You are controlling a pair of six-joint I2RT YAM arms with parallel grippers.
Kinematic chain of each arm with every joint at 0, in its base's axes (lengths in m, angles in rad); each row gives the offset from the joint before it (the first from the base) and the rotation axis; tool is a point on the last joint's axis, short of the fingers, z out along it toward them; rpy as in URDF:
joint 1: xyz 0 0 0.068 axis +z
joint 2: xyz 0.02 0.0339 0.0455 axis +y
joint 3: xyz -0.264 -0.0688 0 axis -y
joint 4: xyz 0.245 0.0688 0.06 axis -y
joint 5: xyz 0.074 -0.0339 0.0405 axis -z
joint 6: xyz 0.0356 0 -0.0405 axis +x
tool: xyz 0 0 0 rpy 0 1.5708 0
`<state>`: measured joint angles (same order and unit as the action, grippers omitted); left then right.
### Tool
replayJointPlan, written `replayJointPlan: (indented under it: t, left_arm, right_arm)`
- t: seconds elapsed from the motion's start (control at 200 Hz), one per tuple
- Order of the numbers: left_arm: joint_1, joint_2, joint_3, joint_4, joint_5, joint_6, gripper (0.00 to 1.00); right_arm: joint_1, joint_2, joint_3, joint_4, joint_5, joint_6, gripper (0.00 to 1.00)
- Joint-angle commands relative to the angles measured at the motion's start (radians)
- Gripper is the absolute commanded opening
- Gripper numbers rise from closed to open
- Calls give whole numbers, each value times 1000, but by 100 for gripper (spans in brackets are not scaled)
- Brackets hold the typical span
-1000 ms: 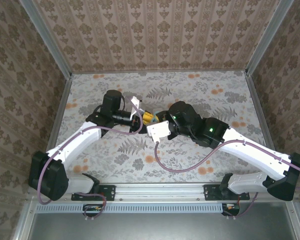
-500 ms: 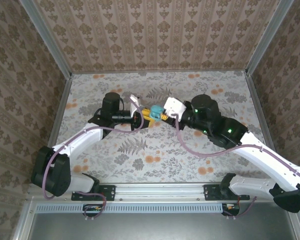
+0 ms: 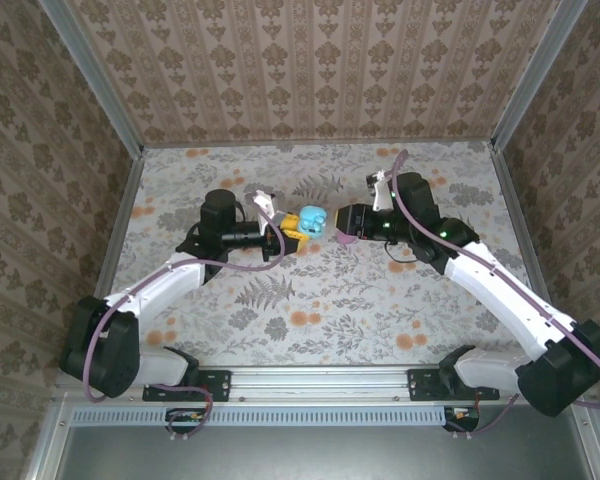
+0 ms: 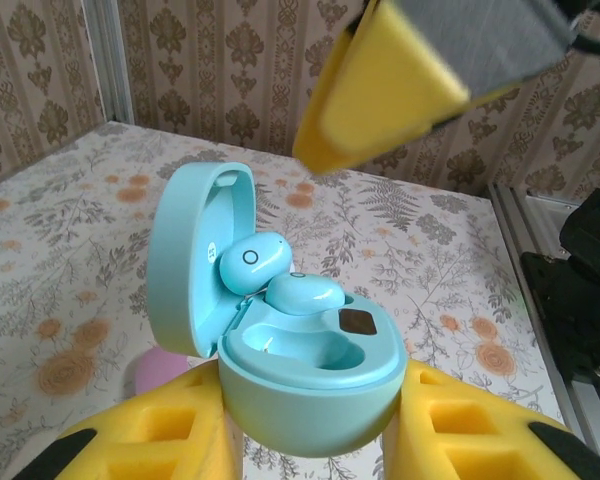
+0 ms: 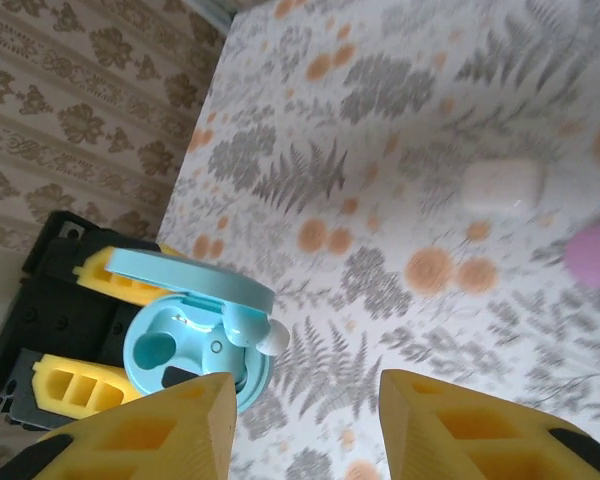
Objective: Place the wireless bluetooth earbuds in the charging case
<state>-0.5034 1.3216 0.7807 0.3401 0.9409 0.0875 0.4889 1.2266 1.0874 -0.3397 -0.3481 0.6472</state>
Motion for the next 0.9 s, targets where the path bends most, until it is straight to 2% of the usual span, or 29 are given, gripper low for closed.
replayJointPlan:
  t: [0.0, 0.185, 0.375, 0.65, 0.765, 0.895]
  left_arm:
    - [-6, -24, -8, 64, 21, -25, 35]
    - [-10, -24, 2, 55, 34, -24, 35]
    - [-15, -23, 12, 50, 39, -22, 35]
    - [-15, -25, 15, 45, 29, -23, 35]
    - [-15, -24, 19, 44, 33, -23, 35]
    - [-15, -24, 21, 47, 32, -28, 35]
  right_arm:
    - [9, 25, -11, 127, -161, 81, 47]
    - [13, 97, 76, 41, -155, 0, 52]
    - [16, 138, 94, 85, -141, 23, 52]
    - [17, 133, 88, 70, -146, 21, 39]
    - [17, 133, 88, 73, -155, 25, 42]
    - [19, 149, 95, 83, -175, 42, 38]
